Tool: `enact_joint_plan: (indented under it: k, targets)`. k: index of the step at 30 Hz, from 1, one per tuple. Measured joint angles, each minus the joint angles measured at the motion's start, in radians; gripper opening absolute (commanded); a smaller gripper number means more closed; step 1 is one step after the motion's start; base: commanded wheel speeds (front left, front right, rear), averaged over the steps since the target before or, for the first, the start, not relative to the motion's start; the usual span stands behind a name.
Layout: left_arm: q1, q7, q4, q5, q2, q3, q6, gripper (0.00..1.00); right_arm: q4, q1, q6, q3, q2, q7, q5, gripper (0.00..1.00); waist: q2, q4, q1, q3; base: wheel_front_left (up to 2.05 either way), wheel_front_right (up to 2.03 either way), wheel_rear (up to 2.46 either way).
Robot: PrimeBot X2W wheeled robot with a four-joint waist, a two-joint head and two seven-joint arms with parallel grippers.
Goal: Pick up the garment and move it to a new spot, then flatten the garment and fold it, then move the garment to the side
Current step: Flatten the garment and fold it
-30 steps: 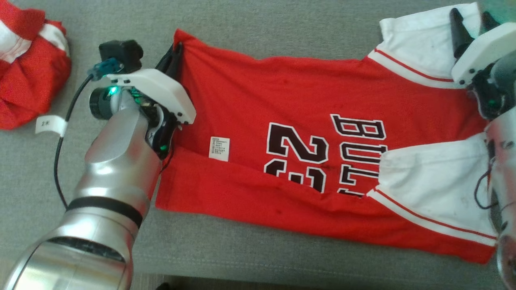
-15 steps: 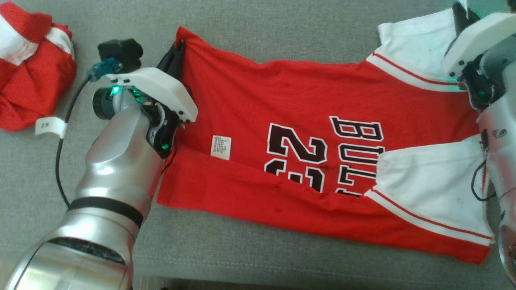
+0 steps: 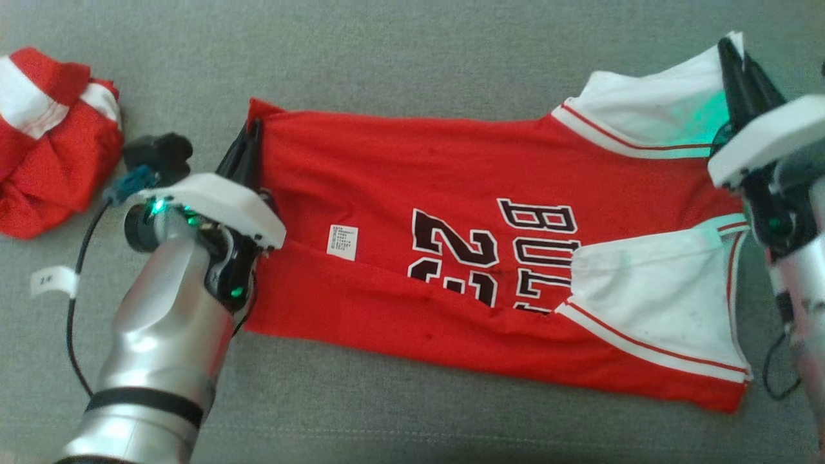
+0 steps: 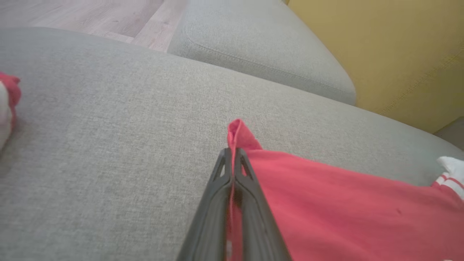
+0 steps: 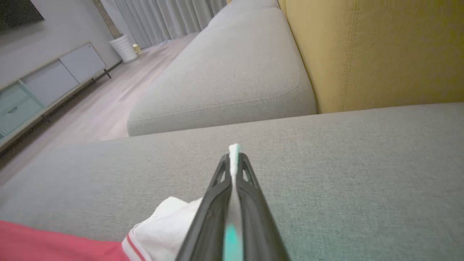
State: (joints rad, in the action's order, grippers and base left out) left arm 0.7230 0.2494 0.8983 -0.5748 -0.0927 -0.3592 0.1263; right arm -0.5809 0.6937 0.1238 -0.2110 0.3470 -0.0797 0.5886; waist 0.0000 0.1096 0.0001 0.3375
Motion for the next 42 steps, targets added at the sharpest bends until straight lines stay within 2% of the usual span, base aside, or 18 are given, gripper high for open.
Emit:
enact_joint_plan:
  k: [7,13,15,22,31,32,33,34,36,37,38,39,40,42]
  targets:
    - [-0.083,-0.001,-0.091,-0.019,-0.034,0.017,-0.003,0.00,0.276,-0.203,0.000,0.070,0.003,-0.051,0.067,0.00,0.0000,-0.026,0.0000,-0.042,0.00,0.00,0.00]
    - [-0.123,-0.021,-0.166,-0.043,-0.049,0.023,-0.003,0.00,0.420,-0.315,0.000,0.135,-0.008,-0.106,0.072,0.00,0.0000,-0.040,0.0000,-0.061,0.00,0.00,0.00]
    - [-0.158,-0.041,-0.221,-0.070,-0.054,0.030,-0.003,0.00,0.485,-0.385,0.000,0.168,-0.031,-0.147,0.072,0.00,0.0000,-0.045,0.0000,-0.067,0.00,0.00,0.00]
    - [-0.318,-0.099,-0.309,-0.120,-0.075,0.043,-0.019,0.00,0.569,-0.564,0.000,0.178,-0.098,-0.239,0.051,0.00,0.0000,-0.059,0.0000,-0.066,0.00,0.00,0.00]
    - [-0.441,-0.119,-0.390,-0.123,-0.091,0.042,-0.062,0.00,0.575,-0.670,0.000,0.183,-0.141,-0.248,-0.044,0.00,0.0000,-0.066,-0.0001,-0.064,0.00,0.00,0.00]
    - [-0.449,-0.121,-0.397,-0.123,-0.093,0.041,-0.067,0.04,0.575,-0.686,0.000,0.184,-0.149,-0.249,-0.045,0.00,0.0000,-0.064,0.0000,-0.064,0.00,0.00,0.00]
    - [-0.456,-0.123,-0.405,-0.123,-0.094,0.040,-0.072,0.13,0.577,-0.702,0.000,0.186,-0.154,-0.255,-0.050,0.00,0.0000,-0.062,0.0000,-0.063,0.00,0.00,0.00]
    - [-0.460,-0.125,-0.410,-0.123,-0.096,0.040,-0.075,0.28,0.580,-0.716,0.000,0.188,-0.160,-0.256,-0.055,0.00,0.0000,-0.060,0.0000,-0.063,0.00,0.00,0.00]
    - [-0.467,-0.125,-0.415,-0.123,-0.100,0.038,-0.084,0.88,0.587,-0.741,0.000,0.196,-0.173,-0.257,-0.064,0.00,0.0000,-0.058,0.0000,-0.065,0.00,0.00,0.00]
    - [-0.472,-0.125,-0.418,-0.123,-0.101,0.037,-0.086,1.00,0.589,-0.754,0.000,0.196,-0.179,-0.261,-0.068,0.00,0.0000,-0.058,0.0000,-0.067,0.00,0.00,0.00]
    - [-0.477,-0.125,-0.421,-0.118,-0.104,0.033,-0.096,1.00,0.592,-0.767,0.000,0.199,-0.187,-0.266,-0.073,0.01,0.0000,-0.057,0.0000,-0.068,0.00,0.00,0.00]
    - [-0.483,-0.124,-0.424,-0.112,-0.106,0.032,-0.102,1.00,0.595,-0.781,0.000,0.202,-0.195,-0.266,-0.081,0.34,0.0000,-0.058,0.0000,-0.070,0.00,0.00,0.00]
    - [-0.490,-0.120,-0.426,-0.112,-0.111,0.032,-0.111,1.00,0.600,-0.794,0.000,0.202,-0.202,-0.266,-0.090,1.00,0.0000,-0.060,-0.0001,-0.072,0.00,0.00,0.00]
    - [-0.508,-0.103,-0.439,-0.094,-0.117,0.030,-0.128,1.00,0.607,-0.816,0.000,0.202,-0.215,-0.265,-0.102,1.00,0.0000,-0.064,-0.0001,-0.077,0.00,0.00,0.00]
